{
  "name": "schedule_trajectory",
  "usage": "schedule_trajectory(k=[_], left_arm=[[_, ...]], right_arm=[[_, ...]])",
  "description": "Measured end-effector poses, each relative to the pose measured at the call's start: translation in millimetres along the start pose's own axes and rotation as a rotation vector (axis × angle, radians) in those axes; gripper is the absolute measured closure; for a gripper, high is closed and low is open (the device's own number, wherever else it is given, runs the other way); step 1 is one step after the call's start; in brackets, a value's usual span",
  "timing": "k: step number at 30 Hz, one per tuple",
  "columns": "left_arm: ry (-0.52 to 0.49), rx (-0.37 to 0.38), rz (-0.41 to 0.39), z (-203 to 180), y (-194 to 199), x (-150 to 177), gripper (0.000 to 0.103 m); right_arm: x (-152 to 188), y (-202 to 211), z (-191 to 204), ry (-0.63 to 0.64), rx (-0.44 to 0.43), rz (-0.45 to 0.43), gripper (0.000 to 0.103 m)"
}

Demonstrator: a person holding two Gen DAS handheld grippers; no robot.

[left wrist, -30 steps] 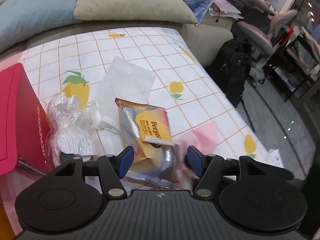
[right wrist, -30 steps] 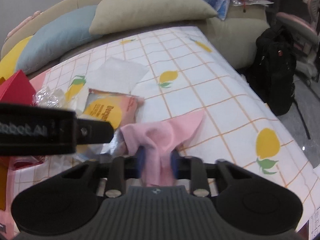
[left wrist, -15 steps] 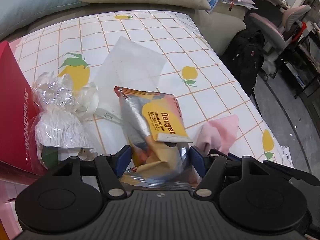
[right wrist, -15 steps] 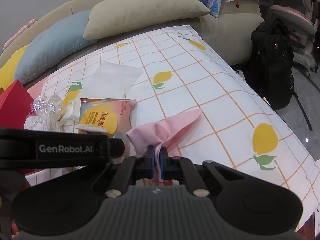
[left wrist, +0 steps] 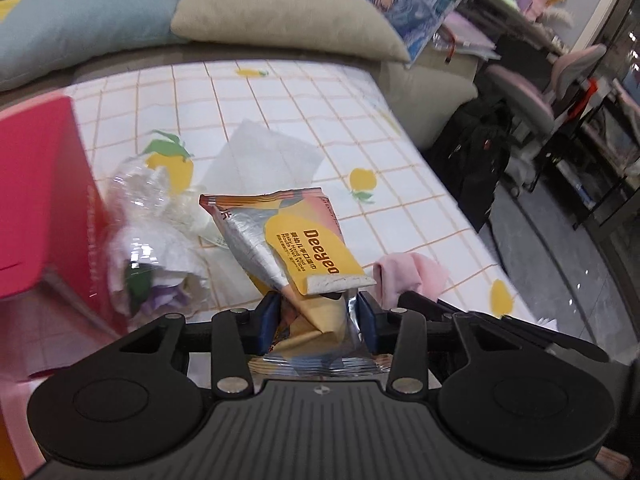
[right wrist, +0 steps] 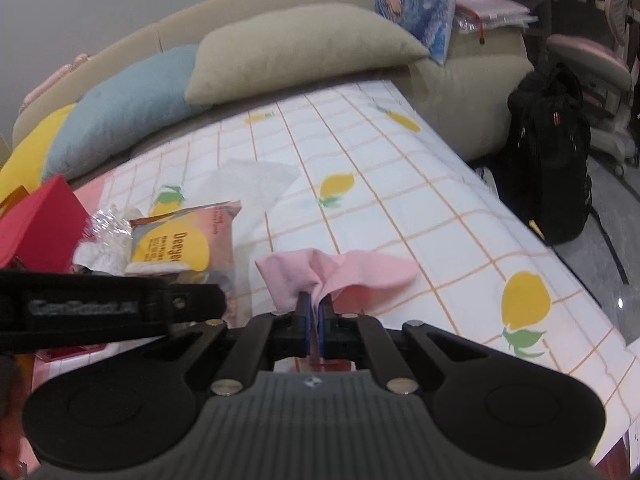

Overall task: Organize soft objects
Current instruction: 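Carry snack bag and pink cloth into the orange box and open both tools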

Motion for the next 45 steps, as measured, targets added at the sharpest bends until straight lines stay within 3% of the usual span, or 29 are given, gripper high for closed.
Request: schedule_trajectory(k=[13,25,35,45], left_arm=[[-0.059,0.043,-0.16,21,97,16,0.056],[0.005,0.014,-0.276,89,163,25,0.056],[0.103,-0.086,-0.368,164,197,19,0.056],[0.136,-0.216,-0.393,245,211,5,0.056]], right_arm=[[-11,52,56,0.232,-0.032,-0.157,0.103],[3,93,153,0.411,-0.176,-0.178,0.103],[-2,106,243,0.549,-0.317,-0.206,0.103],[-26,82,322,0.66,-0.429,-0.178,0.103]])
Point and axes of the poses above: each gripper's, at about its wrist camera, not at the fingertips, and y roughly against the way its jaws point, z to its left, x to its underside, the point moved 7 cm from there along -y, roughly the way its jaws point, and after that the axes turned 9 degrees about -x, right-handed, at the moved point
